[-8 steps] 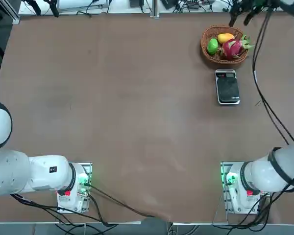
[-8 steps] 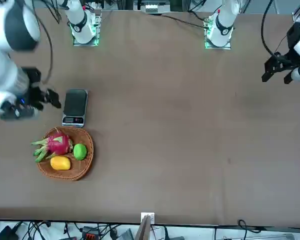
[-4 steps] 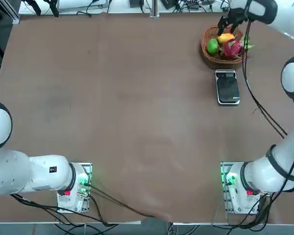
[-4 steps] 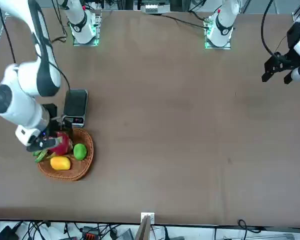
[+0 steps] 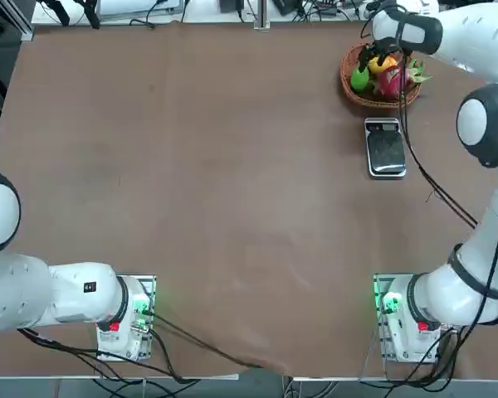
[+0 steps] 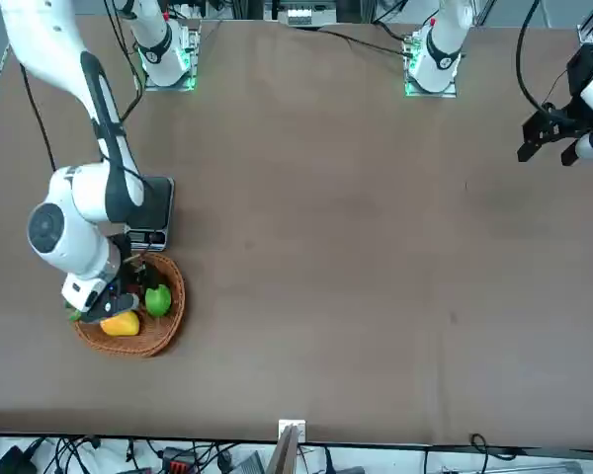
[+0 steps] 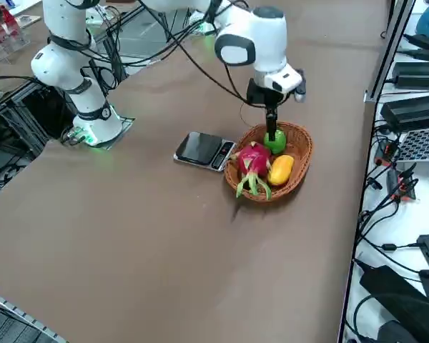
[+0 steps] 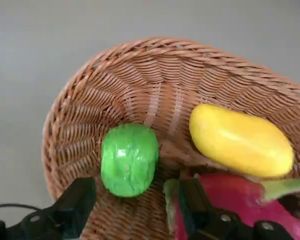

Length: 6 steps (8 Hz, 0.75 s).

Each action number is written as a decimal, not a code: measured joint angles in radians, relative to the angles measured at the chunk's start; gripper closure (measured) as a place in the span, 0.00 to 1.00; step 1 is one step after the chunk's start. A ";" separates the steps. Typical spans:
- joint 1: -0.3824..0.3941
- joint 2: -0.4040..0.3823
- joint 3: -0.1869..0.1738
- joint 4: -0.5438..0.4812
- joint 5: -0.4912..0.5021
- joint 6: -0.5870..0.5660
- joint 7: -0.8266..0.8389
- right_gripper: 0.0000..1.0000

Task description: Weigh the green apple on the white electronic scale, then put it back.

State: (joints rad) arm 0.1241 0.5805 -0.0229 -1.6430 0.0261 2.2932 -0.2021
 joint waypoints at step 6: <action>0.018 0.081 0.007 0.067 0.000 0.014 -0.003 0.03</action>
State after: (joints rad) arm 0.1426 0.6613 -0.0156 -1.5762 0.0260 2.3071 -0.2053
